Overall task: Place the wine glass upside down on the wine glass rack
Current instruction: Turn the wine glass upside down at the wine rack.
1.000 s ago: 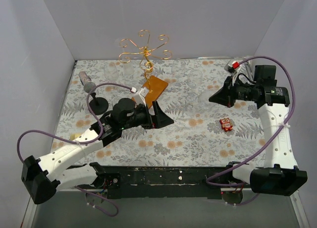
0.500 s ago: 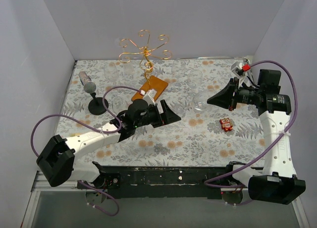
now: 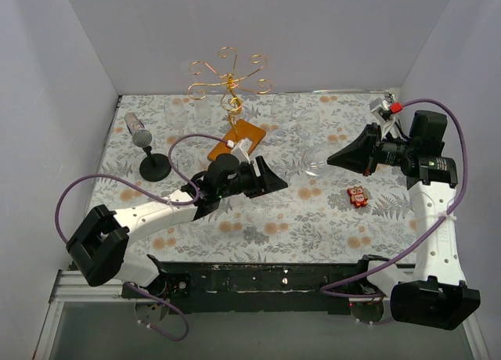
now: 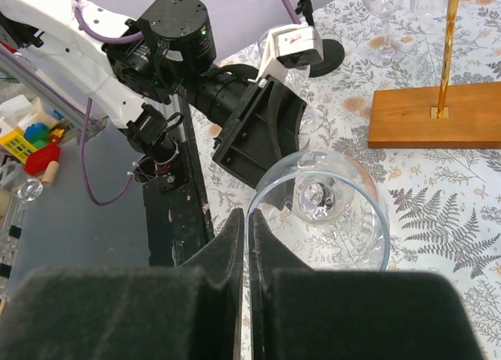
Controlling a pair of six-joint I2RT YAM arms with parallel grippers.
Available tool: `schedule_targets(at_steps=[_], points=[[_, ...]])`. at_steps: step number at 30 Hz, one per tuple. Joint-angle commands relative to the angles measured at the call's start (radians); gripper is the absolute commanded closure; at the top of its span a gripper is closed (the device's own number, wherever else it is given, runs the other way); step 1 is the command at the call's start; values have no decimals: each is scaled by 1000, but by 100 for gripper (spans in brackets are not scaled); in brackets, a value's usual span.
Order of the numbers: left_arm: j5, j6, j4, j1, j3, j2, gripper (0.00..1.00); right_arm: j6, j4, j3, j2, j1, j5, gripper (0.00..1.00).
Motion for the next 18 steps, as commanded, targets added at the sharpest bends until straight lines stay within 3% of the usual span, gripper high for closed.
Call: schedule_targets(at_steps=[1, 7, 12, 14, 18], points=[[-57, 36, -35, -4, 72, 21, 44, 36, 83, -6, -27, -6, -72, 99], [-99, 76, -86, -4, 111, 38, 63, 48, 98, -19, -28, -6, -72, 99], [-119, 113, -126, -4, 131, 44, 86, 55, 106, -26, -28, -6, -75, 99], [-123, 124, -135, -4, 134, 43, 100, 60, 110, -29, -28, -6, -77, 99], [-151, 148, -150, -4, 131, 29, 100, 60, 113, -38, -27, -6, -64, 99]])
